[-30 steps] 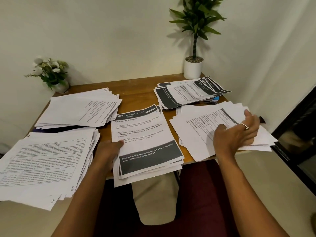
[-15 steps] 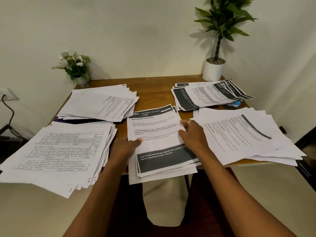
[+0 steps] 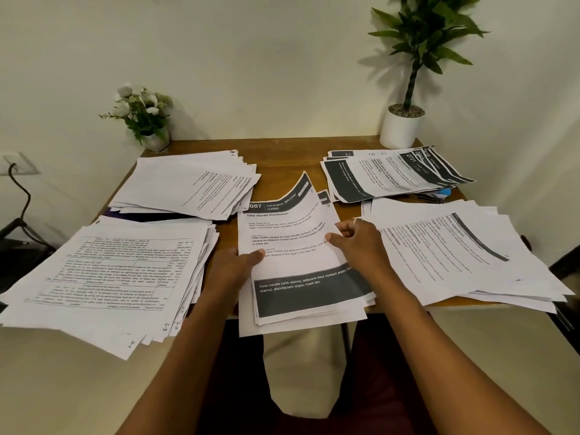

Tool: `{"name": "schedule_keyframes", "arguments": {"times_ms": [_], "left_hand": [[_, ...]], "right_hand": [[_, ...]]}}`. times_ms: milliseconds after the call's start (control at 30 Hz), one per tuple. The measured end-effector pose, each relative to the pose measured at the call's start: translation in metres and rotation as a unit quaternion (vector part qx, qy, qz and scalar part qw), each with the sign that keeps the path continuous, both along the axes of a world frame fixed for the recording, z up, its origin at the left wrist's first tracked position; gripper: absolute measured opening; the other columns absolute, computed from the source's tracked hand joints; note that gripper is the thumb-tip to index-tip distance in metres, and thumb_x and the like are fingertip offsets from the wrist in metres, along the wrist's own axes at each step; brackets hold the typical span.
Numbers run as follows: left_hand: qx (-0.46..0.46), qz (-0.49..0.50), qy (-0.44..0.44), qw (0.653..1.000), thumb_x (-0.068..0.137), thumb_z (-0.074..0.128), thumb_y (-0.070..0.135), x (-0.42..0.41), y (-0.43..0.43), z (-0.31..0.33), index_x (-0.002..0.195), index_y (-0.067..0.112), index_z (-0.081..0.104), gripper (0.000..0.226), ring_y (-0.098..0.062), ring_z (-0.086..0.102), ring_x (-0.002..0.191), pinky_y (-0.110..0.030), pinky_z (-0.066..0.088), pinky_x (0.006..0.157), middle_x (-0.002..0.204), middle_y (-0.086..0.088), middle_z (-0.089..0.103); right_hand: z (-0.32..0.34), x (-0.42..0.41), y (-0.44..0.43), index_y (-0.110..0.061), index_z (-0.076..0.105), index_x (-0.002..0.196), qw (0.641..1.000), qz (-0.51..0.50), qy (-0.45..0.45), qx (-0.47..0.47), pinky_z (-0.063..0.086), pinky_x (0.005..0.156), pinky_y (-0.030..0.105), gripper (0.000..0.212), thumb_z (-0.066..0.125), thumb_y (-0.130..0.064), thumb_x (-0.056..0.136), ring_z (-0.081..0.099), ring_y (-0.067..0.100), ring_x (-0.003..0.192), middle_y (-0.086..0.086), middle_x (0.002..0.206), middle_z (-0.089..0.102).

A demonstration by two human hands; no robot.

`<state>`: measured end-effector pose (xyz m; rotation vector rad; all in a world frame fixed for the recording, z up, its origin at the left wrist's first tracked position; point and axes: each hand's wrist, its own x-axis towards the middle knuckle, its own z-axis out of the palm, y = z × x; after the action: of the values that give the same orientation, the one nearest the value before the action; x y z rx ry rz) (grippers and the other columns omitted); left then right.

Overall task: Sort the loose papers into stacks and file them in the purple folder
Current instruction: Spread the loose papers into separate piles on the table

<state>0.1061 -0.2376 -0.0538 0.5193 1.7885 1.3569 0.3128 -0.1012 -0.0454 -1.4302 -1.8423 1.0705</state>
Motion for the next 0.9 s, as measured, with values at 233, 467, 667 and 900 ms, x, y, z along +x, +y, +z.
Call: {"name": "schedule_keyframes", "arguments": {"times_ms": [233, 467, 667, 900], "left_hand": [[-0.014, 0.033, 0.0, 0.999, 0.102, 0.058, 0.036, 0.007, 0.002, 0.012, 0.086, 0.017, 0.058, 0.025, -0.018, 0.066, 0.071, -0.027, 0.046, 0.053, 0.083, 0.001, 0.067], [-0.027, 0.022, 0.033, 0.999, 0.1, 0.062, 0.025, 0.005, 0.003, 0.008, 0.083, 0.018, 0.06, 0.019, -0.021, 0.066, 0.074, -0.029, 0.047, 0.058, 0.087, -0.004, 0.068], [-0.038, 0.025, 0.041, 0.998, 0.099, 0.063, 0.024, 0.002, 0.006, 0.005, 0.085, 0.016, 0.061, 0.016, -0.021, 0.067, 0.076, -0.029, 0.047, 0.057, 0.09, -0.003, 0.069], [-0.026, 0.024, 0.018, 0.999, 0.098, 0.066, 0.02, 0.002, 0.006, 0.004, 0.089, 0.02, 0.067, 0.009, -0.013, 0.071, 0.07, -0.026, 0.051, 0.055, 0.085, 0.006, 0.072]], "right_hand": [[0.006, 0.013, 0.006, -0.024, 0.062, 0.1, 0.996, -0.046, 0.067, -0.043, 0.045, 0.062, 0.02, 0.009, 0.068, -0.028, 0.096, 0.062, 0.003, 0.085, -0.01, 0.095, 0.066], [0.02, 0.025, 0.036, -0.026, 0.054, 0.12, 0.945, -0.215, 0.23, -0.092, 0.059, 0.069, 0.03, 0.024, 0.061, -0.025, 0.097, 0.068, 0.015, 0.092, -0.001, 0.106, 0.067], [0.029, 0.028, 0.078, -0.018, 0.052, 0.126, 0.911, -0.266, 0.294, -0.112, 0.055, 0.054, 0.022, 0.036, 0.057, -0.009, 0.092, 0.071, 0.015, 0.09, 0.005, 0.114, 0.069], [0.033, 0.015, 0.095, -0.015, 0.055, 0.122, 0.914, -0.239, 0.306, -0.122, 0.064, 0.071, 0.043, 0.035, 0.05, 0.001, 0.092, 0.067, 0.017, 0.06, 0.007, 0.106, 0.069]]}}
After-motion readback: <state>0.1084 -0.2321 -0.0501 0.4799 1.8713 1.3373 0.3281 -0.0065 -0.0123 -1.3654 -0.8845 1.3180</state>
